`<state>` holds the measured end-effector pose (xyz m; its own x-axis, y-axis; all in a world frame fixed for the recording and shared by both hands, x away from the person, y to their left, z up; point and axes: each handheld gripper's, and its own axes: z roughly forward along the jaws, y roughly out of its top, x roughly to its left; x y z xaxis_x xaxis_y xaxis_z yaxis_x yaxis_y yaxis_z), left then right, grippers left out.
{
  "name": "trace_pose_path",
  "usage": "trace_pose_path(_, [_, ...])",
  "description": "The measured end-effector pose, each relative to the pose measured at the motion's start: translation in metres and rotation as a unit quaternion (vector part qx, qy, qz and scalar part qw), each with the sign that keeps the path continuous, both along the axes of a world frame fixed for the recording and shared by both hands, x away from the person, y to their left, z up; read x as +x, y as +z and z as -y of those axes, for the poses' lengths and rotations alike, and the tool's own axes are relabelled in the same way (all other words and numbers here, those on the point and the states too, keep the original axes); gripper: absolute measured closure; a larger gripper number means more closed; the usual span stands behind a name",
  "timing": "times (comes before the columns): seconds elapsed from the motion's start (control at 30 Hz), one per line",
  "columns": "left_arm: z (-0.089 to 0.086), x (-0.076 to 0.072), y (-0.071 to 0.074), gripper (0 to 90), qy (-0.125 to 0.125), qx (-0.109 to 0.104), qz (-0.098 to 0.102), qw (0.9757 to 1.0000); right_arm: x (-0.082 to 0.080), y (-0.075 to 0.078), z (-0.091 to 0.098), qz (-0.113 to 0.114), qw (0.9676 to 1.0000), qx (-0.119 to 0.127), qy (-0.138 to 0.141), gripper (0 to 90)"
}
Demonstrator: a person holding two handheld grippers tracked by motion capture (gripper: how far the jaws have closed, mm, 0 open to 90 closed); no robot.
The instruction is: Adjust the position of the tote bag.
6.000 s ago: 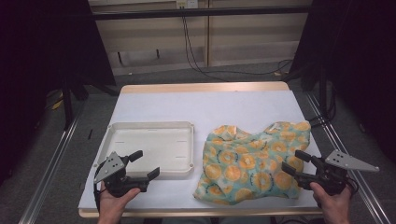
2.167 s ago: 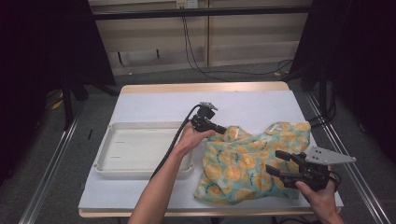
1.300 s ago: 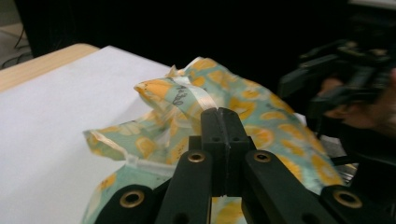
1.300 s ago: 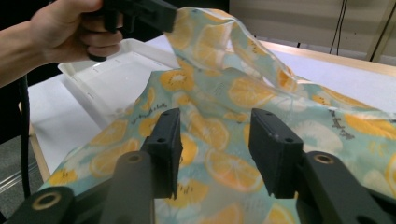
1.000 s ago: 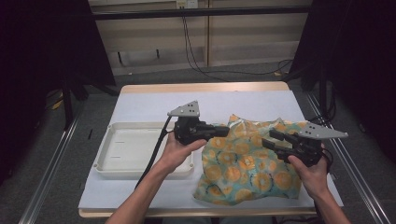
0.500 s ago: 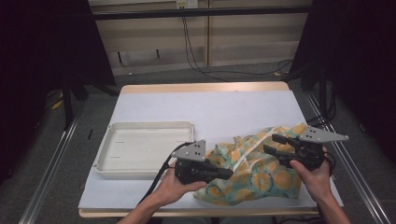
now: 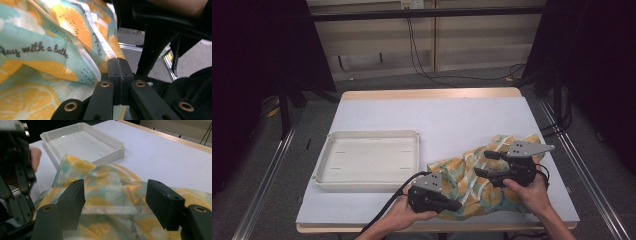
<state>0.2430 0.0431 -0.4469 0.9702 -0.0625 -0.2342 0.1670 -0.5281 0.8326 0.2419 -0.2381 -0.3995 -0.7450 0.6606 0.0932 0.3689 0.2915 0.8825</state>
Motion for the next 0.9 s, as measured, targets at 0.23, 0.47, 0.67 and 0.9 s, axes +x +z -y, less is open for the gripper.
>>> trace_pose_path(0.23, [0.000, -0.001, -0.006, 90.0, -0.003, 0.012, 0.002, 0.9999, 0.013, 0.000, -0.002, -0.015, 0.9997, 0.010, 0.019, 28.4])
trace_pose_path(0.47, [-0.006, 0.001, -0.008, 90.0, 0.005, 0.013, -0.005, 0.9999, 0.017, -0.019, -0.014, -0.063, 0.9962, -0.036, 0.049, 36.7])
trace_pose_path(0.67, [-0.007, 0.005, -0.010, 90.0, 0.015, 0.013, -0.008, 0.9998, 0.015, -0.020, -0.013, -0.059, 0.9965, -0.031, 0.051, 65.5])
trace_pose_path(0.9, [-0.016, 0.011, -0.007, 90.0, 0.041, 0.002, -0.007, 0.9992, 0.009, -0.012, -0.002, -0.049, 0.9973, -0.004, 0.054, 86.0])
